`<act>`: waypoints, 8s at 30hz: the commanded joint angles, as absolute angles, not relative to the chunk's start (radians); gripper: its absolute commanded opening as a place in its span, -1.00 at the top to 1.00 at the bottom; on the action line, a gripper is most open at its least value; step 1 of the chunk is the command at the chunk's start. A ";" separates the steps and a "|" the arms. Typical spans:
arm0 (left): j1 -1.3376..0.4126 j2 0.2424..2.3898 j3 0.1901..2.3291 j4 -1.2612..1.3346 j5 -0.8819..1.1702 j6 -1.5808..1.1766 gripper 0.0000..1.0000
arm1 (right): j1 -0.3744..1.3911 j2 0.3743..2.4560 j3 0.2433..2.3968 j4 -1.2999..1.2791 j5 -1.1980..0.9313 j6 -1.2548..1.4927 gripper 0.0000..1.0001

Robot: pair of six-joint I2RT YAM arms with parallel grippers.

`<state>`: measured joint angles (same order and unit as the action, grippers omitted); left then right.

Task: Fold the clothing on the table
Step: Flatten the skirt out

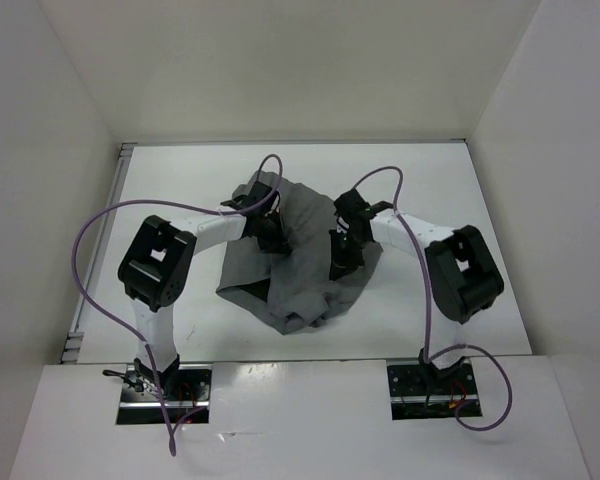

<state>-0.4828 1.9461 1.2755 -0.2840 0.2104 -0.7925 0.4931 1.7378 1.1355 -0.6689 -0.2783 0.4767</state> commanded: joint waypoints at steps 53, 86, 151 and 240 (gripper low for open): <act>-0.305 1.390 1.060 -0.276 0.175 -0.854 0.97 | 0.581 1.945 1.213 -0.798 -0.423 0.644 -0.01; -0.264 1.486 0.953 -0.267 0.236 -0.827 0.97 | 0.615 1.974 2.144 -1.002 0.074 0.424 0.99; -0.359 1.698 0.983 -0.166 0.371 -0.819 0.82 | 0.297 1.804 1.416 -0.764 -0.036 0.534 0.99; -0.081 1.477 0.933 -0.276 0.515 -0.719 -0.48 | 0.450 1.528 1.337 -0.945 0.227 0.545 0.23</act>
